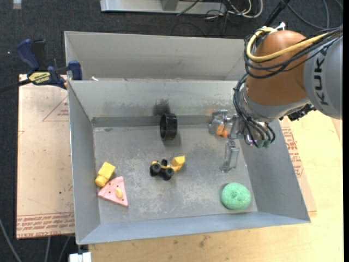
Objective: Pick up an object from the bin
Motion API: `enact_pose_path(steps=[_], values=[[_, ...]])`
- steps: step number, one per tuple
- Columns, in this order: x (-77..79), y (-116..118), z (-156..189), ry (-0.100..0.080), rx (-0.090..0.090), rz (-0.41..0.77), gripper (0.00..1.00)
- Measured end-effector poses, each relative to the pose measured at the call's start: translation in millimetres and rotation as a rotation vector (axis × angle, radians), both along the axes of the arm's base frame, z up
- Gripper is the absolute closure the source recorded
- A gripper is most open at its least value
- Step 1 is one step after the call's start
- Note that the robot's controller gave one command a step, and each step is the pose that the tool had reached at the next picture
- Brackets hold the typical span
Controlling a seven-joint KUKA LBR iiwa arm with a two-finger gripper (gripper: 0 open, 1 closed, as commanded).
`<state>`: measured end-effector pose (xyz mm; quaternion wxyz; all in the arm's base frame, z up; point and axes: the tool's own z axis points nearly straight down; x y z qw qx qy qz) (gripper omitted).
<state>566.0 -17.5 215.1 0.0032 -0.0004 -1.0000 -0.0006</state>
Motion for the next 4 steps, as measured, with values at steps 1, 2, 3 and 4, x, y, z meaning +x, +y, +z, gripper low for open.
enact_pose_path(steps=[1,2,3,4], values=[[1.2,0,5,-0.008,0.000,0.001,0.00],[3.6,17,-39,-0.010,0.000,0.164,0.00],[-9.9,88,-56,-0.007,0.004,0.369,0.00],[3.9,77,-65,-0.010,0.001,0.432,0.00]])
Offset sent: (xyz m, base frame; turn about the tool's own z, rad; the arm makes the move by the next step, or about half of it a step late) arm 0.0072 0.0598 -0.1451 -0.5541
